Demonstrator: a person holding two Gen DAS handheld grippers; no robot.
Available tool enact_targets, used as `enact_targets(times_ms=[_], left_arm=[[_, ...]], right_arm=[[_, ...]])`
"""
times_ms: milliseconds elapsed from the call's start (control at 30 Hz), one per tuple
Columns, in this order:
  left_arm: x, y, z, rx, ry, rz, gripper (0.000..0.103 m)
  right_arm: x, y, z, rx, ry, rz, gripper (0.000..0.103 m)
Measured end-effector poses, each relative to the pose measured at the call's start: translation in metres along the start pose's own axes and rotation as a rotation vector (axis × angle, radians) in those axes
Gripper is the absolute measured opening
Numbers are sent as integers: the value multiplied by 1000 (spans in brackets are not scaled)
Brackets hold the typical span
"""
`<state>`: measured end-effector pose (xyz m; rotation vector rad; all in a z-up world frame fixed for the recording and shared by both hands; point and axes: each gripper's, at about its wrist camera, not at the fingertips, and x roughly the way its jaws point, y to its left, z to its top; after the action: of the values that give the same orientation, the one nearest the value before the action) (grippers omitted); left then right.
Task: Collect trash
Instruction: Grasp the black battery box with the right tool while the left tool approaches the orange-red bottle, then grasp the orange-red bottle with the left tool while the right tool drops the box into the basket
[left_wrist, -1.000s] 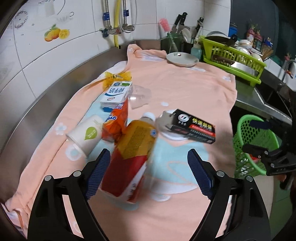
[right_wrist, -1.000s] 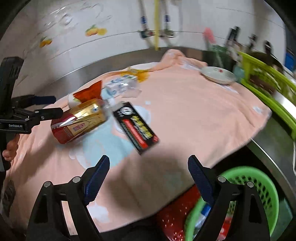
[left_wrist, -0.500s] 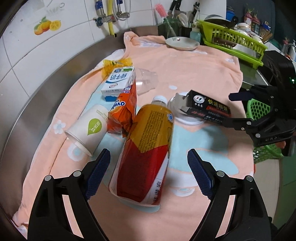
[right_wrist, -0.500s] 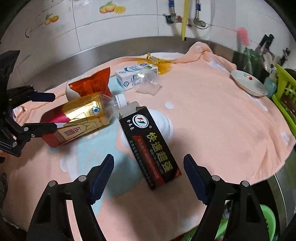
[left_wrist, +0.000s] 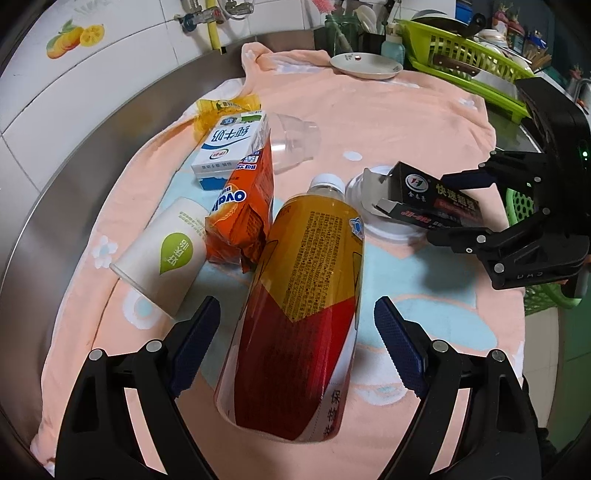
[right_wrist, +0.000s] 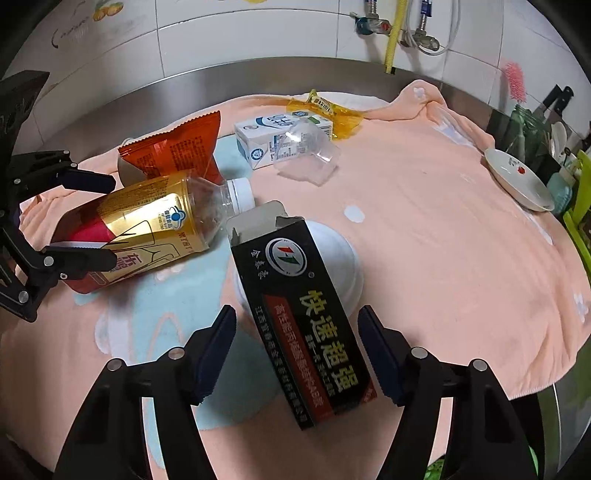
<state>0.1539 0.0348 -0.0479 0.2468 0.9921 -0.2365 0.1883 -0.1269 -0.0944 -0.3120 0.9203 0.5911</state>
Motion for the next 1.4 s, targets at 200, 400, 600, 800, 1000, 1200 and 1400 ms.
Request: enact_targets(times_ms=[200, 400, 600, 800, 1000, 1200, 1400], left_arm=[[9, 3, 2, -7, 23, -10, 84], [14, 1, 4, 2, 27, -5, 83], [18, -1, 4, -5, 31, -8, 71], [13, -3, 0, -13, 17, -5, 69], [0, -11, -4, -21, -12, -34, 68], [-13, -27, -6, -19, -46, -93, 67], [-22, -51, 0, 1, -79, -162, 67]], right_arm=[[4, 4, 0, -14, 10, -10, 57], [-2, 4, -4, 0, 5, -16, 51], [-12, 2, -10, 45, -10, -16, 50], [-27, -4, -17, 112, -35, -4, 49], [-47, -9, -30, 169, -59, -16, 49], [-78, -25, -55, 229, -77, -63, 49], [-111, -64, -101, 327, -56, -169, 49]])
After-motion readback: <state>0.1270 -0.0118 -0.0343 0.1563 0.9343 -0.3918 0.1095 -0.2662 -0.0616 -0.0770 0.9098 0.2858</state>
